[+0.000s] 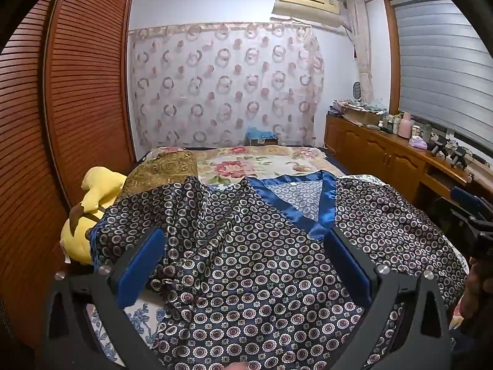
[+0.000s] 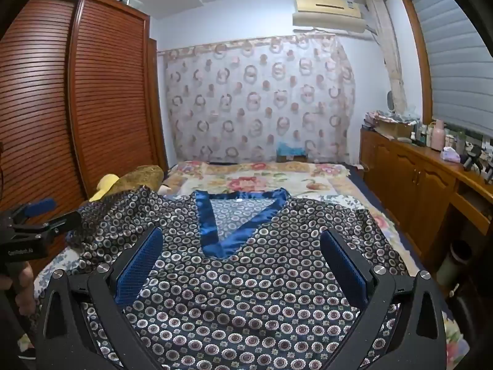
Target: Fold small clothes
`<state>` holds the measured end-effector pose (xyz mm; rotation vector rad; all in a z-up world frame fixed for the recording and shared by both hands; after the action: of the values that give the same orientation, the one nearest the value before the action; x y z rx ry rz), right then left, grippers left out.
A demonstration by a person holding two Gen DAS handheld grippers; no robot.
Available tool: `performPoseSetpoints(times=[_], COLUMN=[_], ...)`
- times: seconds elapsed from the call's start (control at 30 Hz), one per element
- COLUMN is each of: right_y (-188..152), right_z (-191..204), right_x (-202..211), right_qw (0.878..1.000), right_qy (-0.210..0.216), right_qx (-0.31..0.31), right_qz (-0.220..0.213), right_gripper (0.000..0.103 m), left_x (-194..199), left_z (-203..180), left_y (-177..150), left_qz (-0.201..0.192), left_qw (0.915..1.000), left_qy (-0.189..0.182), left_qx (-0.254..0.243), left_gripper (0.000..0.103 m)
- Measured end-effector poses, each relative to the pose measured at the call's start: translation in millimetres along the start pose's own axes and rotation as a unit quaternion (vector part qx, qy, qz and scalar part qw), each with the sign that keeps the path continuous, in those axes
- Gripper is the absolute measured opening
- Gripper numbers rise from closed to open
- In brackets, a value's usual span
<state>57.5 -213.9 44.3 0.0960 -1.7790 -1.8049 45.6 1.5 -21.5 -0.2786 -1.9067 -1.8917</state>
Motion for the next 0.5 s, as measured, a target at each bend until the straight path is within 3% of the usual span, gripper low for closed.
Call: performPoseSetpoints(times=[0.5], right_y=[-2.3], right_z=[-0.8], right_x=[-0.7], right_qw=[1.0], right_qy=[-0.001], right_qx=[-0.006], right_qz=[0.005], right_gripper=[0.103], left_x=[4.0], left_z=[0.0], left_y=[8.6], left_qz=[-0.013], left_qw=[0.9999], left_qy=[0.003], left_qx=[-0.005], left_gripper=[0.103])
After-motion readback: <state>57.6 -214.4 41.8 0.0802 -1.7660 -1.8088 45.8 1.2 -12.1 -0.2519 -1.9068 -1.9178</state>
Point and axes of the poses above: each gripper's, at about its wrist camera, not at the fingertips, and x roughly against the way its jaws point, z to its left, y to its top, the point moved 5 cm from there along -x, roughly the way its jaws point, and after that the axes turned 9 degrees about y, right-handed, at the moved point
